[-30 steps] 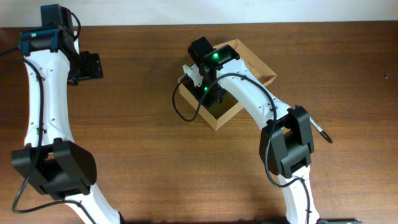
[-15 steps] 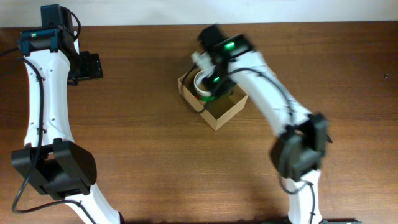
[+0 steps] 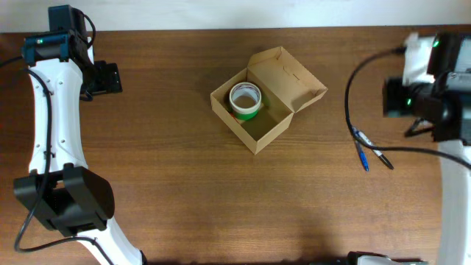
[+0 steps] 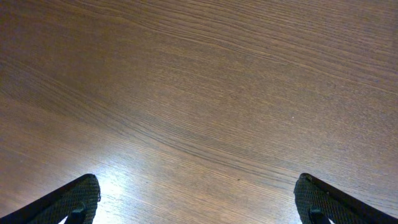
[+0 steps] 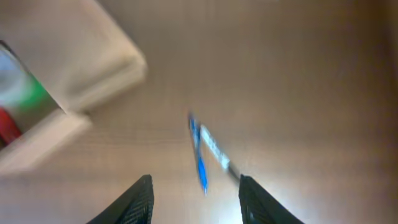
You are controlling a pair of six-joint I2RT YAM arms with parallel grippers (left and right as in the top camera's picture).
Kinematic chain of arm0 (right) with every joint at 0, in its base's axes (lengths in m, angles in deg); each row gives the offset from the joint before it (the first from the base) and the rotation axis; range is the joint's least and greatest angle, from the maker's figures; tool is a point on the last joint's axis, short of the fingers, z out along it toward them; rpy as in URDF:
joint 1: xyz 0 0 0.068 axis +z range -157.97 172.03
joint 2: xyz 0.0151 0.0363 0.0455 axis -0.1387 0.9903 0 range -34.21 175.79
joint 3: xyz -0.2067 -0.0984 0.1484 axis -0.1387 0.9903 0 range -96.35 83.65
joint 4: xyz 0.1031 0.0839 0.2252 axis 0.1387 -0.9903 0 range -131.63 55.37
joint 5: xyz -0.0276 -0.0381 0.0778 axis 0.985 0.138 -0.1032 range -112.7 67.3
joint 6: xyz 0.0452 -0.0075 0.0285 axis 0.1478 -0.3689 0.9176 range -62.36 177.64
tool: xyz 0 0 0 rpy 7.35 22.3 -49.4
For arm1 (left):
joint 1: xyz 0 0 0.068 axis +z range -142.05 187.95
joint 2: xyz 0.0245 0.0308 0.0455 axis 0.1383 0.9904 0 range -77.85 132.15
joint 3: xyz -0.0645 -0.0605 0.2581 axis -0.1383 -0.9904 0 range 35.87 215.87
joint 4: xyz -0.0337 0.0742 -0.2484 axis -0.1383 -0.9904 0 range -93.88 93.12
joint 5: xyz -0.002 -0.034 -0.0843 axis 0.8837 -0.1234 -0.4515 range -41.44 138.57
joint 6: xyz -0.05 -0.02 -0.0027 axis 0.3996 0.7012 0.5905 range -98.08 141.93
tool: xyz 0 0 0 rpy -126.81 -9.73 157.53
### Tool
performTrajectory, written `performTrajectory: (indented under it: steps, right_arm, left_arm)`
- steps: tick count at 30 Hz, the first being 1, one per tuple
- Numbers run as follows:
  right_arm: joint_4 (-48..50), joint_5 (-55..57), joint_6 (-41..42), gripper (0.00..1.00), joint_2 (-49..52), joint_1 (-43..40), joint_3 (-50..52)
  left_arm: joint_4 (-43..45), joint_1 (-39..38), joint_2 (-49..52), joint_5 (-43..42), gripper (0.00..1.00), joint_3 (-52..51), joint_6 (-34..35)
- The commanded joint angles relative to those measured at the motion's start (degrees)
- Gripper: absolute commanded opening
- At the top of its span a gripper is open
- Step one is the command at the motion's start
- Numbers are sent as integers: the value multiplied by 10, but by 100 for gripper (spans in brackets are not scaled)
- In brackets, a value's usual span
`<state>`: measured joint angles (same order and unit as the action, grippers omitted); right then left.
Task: Pack container
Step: 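Move the right gripper back to the blue pen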
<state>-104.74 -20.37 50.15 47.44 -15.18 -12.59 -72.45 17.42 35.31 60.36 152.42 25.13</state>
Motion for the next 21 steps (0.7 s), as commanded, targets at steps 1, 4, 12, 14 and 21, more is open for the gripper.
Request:
performTrajectory:
  steps: [1, 4, 12, 14, 21]
  right_arm:
    - [12, -3, 39, 45, 34, -19, 111]
    - [49, -4, 39, 45, 42, -17, 174]
    - [103, -5, 33, 46, 125, -19, 212]
    - [115, -2, 32, 46, 152, -19, 211]
    - [140, 6, 30, 45, 258, -43, 211]
  left_arm:
    - [1, 4, 6, -4, 100, -2, -2]
    - [1, 4, 6, -4, 100, -2, -2]
    - [1, 4, 6, -4, 100, -2, -2]
    - [1, 4, 6, -4, 100, -2, -2]
    - [1, 4, 6, -4, 100, -2, -2]
